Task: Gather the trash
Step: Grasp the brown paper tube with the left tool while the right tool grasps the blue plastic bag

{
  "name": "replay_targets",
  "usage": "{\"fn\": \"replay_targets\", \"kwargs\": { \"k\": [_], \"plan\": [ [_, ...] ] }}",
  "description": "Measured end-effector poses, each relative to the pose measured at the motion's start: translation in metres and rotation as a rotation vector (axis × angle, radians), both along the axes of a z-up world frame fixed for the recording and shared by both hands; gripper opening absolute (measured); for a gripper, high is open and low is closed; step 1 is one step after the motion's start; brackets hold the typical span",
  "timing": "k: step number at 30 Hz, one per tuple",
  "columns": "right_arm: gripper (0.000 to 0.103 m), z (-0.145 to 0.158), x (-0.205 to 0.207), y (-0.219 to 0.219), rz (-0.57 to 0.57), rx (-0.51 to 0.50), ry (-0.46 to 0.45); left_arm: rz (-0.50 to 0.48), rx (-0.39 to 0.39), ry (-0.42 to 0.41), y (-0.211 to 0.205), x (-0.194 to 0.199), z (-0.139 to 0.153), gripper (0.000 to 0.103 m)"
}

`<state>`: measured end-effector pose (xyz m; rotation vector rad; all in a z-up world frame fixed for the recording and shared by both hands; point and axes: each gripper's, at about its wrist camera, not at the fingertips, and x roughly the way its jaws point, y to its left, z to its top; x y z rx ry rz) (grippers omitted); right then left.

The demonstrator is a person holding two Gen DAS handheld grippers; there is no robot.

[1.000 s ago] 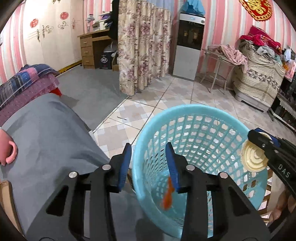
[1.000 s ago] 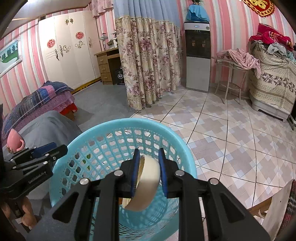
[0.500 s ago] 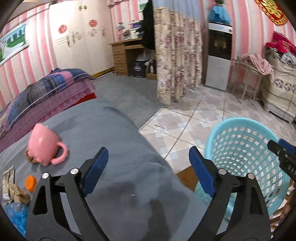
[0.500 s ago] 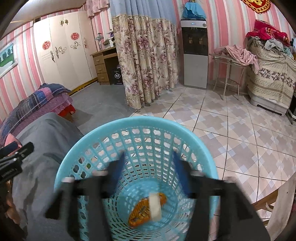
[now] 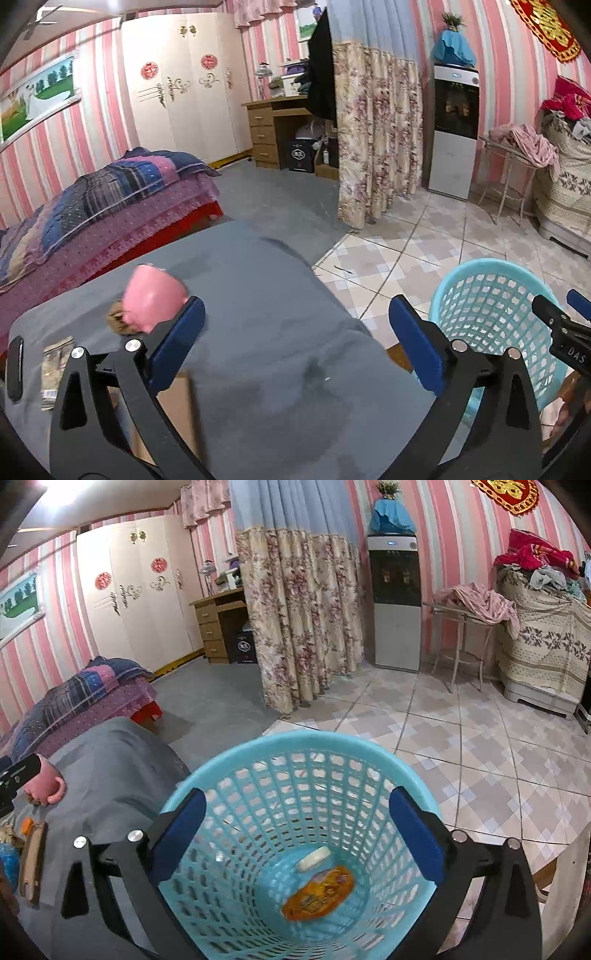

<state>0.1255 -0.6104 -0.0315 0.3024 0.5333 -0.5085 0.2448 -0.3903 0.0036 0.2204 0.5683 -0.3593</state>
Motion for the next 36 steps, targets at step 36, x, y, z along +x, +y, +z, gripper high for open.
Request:
{"fn": "replay_targets", "kwargs": {
  "k": [36],
  "plan": [
    [0.099,0.006,0.061,0.290,0.507,-0.077,0.109,0.372,-0.044,0.177,0.340,-0.040,-0.062,0.097]
  ]
}}
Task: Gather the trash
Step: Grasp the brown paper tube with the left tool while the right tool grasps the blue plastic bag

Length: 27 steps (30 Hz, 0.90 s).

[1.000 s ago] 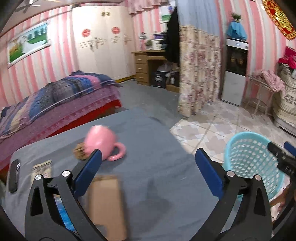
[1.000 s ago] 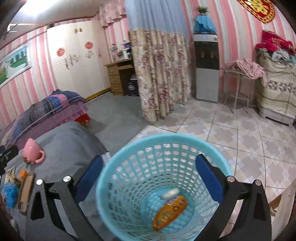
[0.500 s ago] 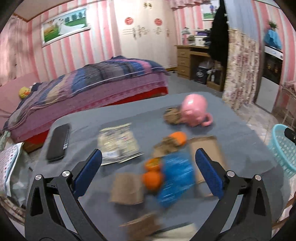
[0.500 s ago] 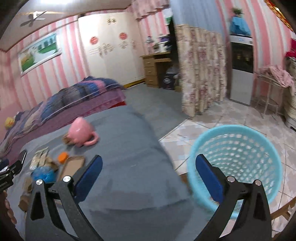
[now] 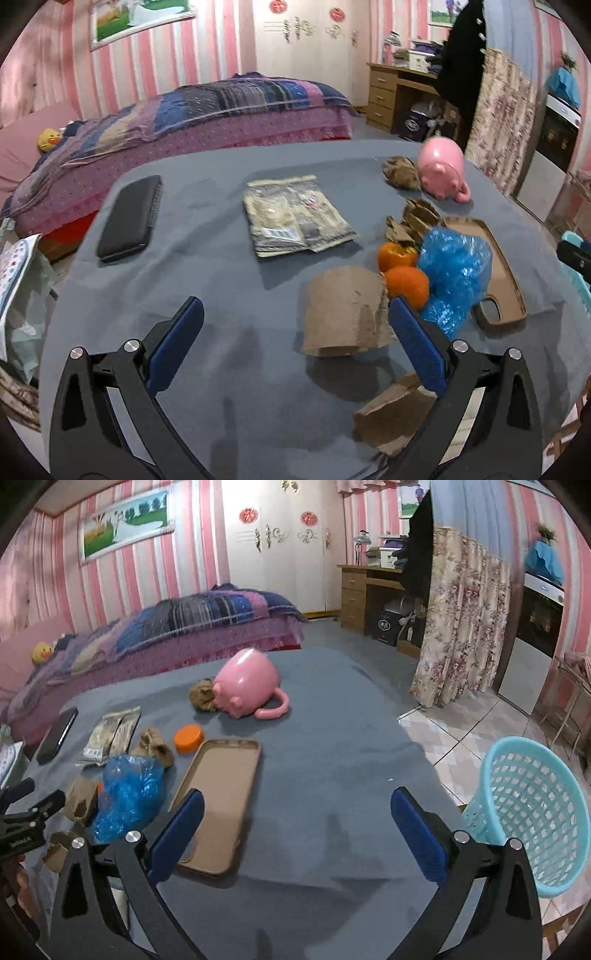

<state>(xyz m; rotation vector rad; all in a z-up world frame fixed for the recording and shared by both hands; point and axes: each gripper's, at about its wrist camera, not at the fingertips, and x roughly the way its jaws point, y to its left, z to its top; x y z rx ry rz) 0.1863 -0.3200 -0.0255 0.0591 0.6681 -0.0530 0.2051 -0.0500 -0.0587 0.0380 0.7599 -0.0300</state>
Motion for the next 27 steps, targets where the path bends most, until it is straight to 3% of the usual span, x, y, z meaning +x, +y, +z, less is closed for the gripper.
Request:
{"fn": "replay_targets", "kwargs": {
  "k": [1,4,6,8,13,18,21,24,26,27],
  "plan": [
    [0.099,0.000,0.000,0.004,0.005,0.006,-0.009,-0.012,0.001,0.014,-0.003,0.003,-0.004,0.097],
    [0.099,0.002,-0.001,0.015,0.025,0.019,-0.039,-0.050,-0.029,0.051,-0.009,0.010,-0.014,0.083],
    [0.099,0.002,0.001,0.026,0.044,0.004,-0.034,-0.081,-0.089,0.067,-0.007,0.013,-0.017,0.054],
    [0.099,-0.001,0.003,0.035,0.066,-0.003,-0.030,-0.093,-0.103,0.077,-0.004,0.015,-0.018,0.035],
    [0.098,-0.011,0.010,0.065,0.152,0.003,-0.012,-0.069,-0.068,0.059,0.009,0.010,-0.012,0.028],
    [0.096,-0.021,0.011,0.099,0.235,-0.033,-0.001,0.039,0.032,-0.008,0.036,-0.001,0.001,0.028],
    [0.083,-0.028,0.017,0.117,0.280,-0.050,0.023,0.121,0.123,-0.054,0.047,-0.007,0.008,0.028],
    [0.067,-0.036,0.021,0.128,0.315,-0.060,0.049,0.158,0.149,-0.089,0.054,-0.013,0.015,0.028],
    [0.045,-0.040,0.023,0.132,0.342,-0.051,0.066,0.177,0.155,-0.112,0.057,-0.016,0.021,0.028],
    [0.041,-0.041,0.024,0.132,0.355,-0.045,0.069,0.181,0.152,-0.117,0.059,-0.017,0.022,0.028]
  ]
}}
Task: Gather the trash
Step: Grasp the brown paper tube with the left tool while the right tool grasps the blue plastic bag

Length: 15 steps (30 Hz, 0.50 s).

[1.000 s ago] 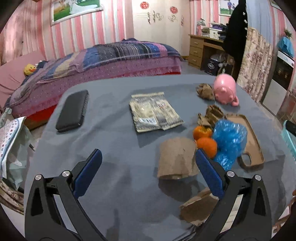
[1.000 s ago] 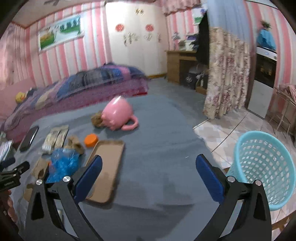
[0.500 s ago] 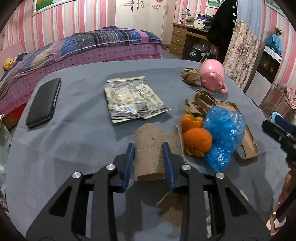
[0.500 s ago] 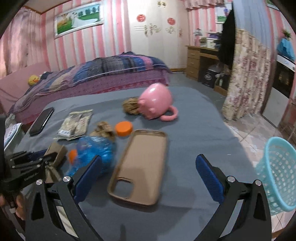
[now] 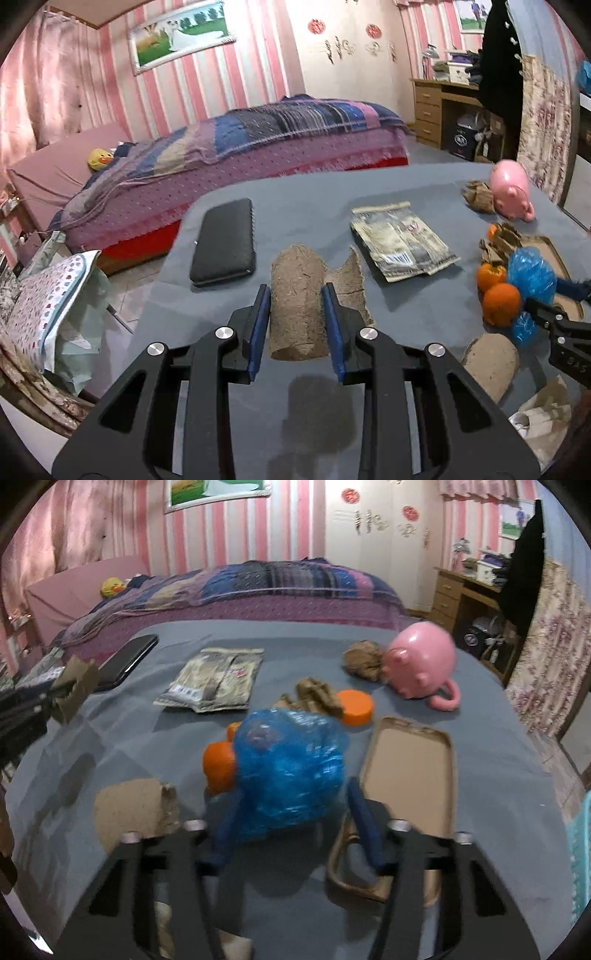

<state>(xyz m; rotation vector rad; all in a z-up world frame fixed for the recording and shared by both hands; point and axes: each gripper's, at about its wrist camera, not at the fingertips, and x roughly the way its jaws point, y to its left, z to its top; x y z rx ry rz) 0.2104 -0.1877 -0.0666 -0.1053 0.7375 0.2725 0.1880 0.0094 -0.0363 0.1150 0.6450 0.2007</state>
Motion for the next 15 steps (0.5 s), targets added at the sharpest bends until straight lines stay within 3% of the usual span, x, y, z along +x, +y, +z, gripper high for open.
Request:
{"fn": "replay_targets", "kwargs": {
  "k": [2,4,15],
  "plan": [
    [0.032,0.001,0.000,0.002,0.011,0.010,-0.014,0.006,-0.010,-0.009,0.002,-0.001,0.003,0.028],
    [0.029,0.005,-0.001,0.000,0.021,0.018,-0.032,0.013,-0.014,-0.020,0.003,-0.003,0.008,0.028],
    [0.027,0.041,-0.014,-0.044,-0.029,0.069,-0.122,-0.006,-0.019,-0.081,-0.020,-0.006,0.033,0.028]
  ]
}}
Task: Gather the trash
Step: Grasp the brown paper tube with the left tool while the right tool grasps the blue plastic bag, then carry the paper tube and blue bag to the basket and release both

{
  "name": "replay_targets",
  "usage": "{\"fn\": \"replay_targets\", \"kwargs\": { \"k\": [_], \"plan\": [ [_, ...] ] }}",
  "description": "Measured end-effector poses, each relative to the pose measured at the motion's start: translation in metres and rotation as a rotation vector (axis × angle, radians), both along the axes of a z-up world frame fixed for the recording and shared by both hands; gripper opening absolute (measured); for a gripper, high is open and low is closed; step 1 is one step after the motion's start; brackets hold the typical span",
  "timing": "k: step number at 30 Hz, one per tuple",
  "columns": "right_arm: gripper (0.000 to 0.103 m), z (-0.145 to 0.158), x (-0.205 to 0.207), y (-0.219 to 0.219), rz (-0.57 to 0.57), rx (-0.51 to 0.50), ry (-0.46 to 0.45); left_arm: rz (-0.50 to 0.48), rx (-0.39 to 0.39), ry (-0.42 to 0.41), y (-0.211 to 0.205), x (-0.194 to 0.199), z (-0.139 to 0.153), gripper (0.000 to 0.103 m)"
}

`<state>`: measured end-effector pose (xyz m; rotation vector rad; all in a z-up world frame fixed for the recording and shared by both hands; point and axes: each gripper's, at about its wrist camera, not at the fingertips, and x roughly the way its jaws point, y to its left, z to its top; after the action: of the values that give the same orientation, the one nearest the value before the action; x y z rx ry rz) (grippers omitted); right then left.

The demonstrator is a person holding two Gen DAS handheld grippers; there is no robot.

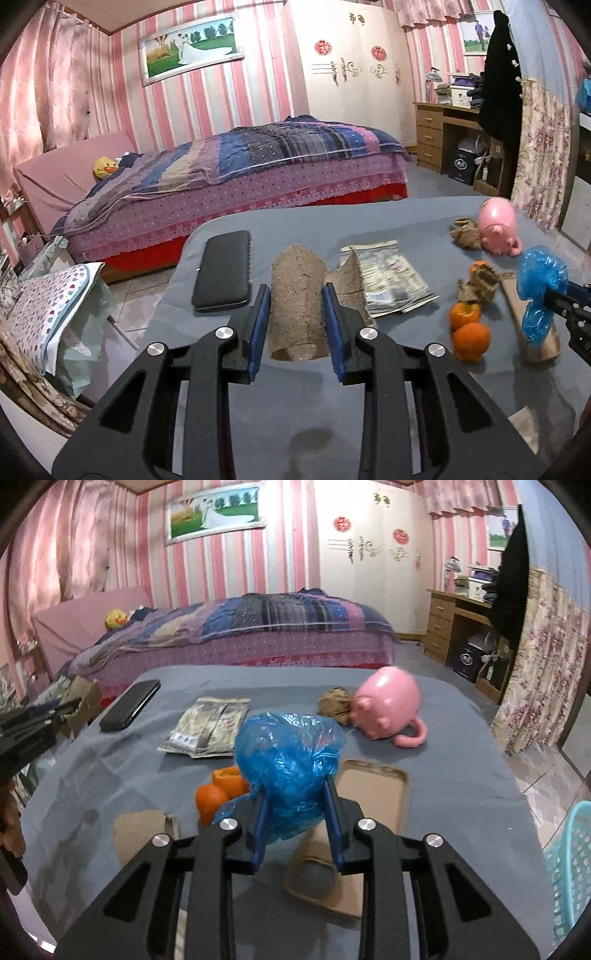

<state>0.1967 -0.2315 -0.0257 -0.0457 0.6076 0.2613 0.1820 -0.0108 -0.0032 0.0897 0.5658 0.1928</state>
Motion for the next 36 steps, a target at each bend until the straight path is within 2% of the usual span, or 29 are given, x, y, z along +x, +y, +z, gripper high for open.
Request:
{"fn": "replay_targets", "kwargs": {
  "k": [2,11,16,20,27,30,36],
  "plan": [
    [0.027,0.001,-0.002,-0.011,-0.017,0.000,-0.001,-0.013,0.006,-0.004,-0.010,0.001,0.000,0.028],
    [0.027,0.011,-0.015,-0.083,-0.144,0.009,-0.021,-0.099,-0.056,0.013,-0.073,0.013,0.006,0.028],
    [0.027,0.026,-0.028,-0.137,-0.244,0.041,-0.058,-0.213,-0.063,0.006,-0.142,0.015,0.020,0.028],
    [0.027,0.033,-0.040,-0.174,-0.321,-0.009,-0.077,-0.304,-0.105,0.008,-0.189,0.017,0.031,0.028],
    [0.027,0.038,-0.064,-0.251,-0.481,-0.021,-0.066,-0.496,-0.169,-0.015,-0.293,0.013,0.049,0.028],
    [0.027,0.040,-0.074,-0.277,-0.532,-0.030,-0.066,-0.557,-0.210,-0.012,-0.329,0.012,0.056,0.028],
    [0.027,0.043,-0.086,-0.315,-0.610,-0.038,-0.073,-0.646,-0.242,-0.013,-0.386,0.014,0.069,0.028]
  ]
}}
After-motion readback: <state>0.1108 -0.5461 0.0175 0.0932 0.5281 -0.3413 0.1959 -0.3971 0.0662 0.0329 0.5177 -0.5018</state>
